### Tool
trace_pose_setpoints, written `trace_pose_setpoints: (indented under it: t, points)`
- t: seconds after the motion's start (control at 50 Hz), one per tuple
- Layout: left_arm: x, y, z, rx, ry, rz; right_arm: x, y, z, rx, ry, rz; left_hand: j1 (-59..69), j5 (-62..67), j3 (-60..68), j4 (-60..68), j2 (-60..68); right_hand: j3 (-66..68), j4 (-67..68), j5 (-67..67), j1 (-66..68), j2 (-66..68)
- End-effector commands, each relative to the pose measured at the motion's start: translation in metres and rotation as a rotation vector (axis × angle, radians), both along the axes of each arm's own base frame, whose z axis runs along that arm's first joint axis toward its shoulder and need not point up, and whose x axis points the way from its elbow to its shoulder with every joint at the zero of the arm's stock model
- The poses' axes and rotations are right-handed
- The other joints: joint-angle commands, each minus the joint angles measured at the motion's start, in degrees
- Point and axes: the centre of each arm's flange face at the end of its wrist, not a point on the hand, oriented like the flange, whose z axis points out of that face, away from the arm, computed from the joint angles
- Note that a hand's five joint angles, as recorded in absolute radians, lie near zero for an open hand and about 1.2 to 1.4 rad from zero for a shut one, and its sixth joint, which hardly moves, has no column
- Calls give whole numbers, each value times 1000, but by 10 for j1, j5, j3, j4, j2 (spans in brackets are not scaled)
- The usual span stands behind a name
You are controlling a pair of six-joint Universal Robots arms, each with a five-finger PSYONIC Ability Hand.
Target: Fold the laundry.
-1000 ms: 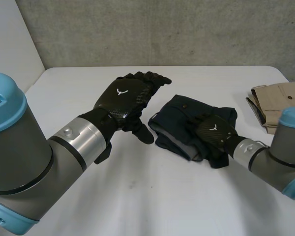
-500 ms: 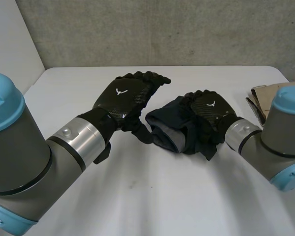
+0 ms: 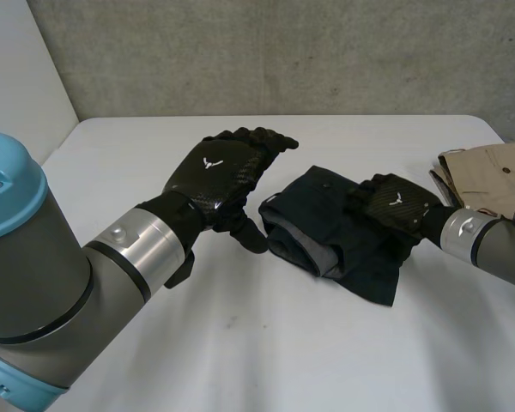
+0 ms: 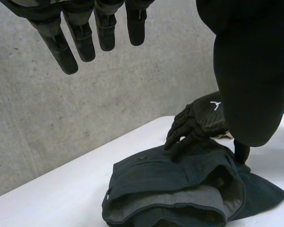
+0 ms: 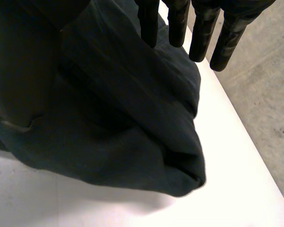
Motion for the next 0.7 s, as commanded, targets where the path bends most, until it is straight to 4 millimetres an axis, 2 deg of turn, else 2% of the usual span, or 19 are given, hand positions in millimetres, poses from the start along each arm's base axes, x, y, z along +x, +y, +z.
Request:
trace_pose_setpoints:
  t: [0.02,0.08,0.18,0.2,0.22,0.26,0.28,0.48,0.54,0.6,0.7]
  points:
    - [0,-1,-1,4,-1,0,2,-7,-17,-17,-19,38,-6,-22,-19,-13,-15,-25,-34,-37,-16,-29]
    - [0,-1,-2,5,-2,2,2,-12,-23,-22,-19,35,-6,-22,-19,-13,-15,-25,-34,-37,-16,-29]
    - [0,-2,-2,7,-3,2,1,-16,-23,-29,-22,31,-6,-22,-19,-13,-15,6,-4,-6,14,2]
    - [0,-2,-2,7,-3,2,0,-16,-23,-27,-23,30,-8,-24,-21,-15,-16,66,57,54,75,62]
    - [0,-2,-2,4,-1,2,1,-16,-23,-29,-24,33,-8,-24,-21,-15,-16,246,237,234,255,243]
    - [-1,-2,-2,3,2,2,1,-18,-22,-38,-26,33,-8,-24,-21,-15,-16,473,463,461,481,469]
    - [-1,-3,-2,0,5,2,1,-20,-22,-46,-30,31,-6,-22,-19,-13,-15,673,664,661,682,669]
    - [0,-5,-1,8,18,9,5,-40,-11,-145,-65,13,-6,-22,-19,-13,-15,675,666,663,684,671]
    - [0,-5,-1,7,19,9,2,-59,-4,-216,-60,-43,-6,-22,-19,-13,-15,675,666,663,684,671]
    - [0,-6,-1,7,19,10,-5,-82,15,-317,-46,-131,-6,-22,-19,-13,-15,675,666,663,684,671]
    - [1,-7,-1,9,19,15,-19,-105,44,-403,-71,-207,-6,-22,-19,-13,-15,675,666,663,684,671]
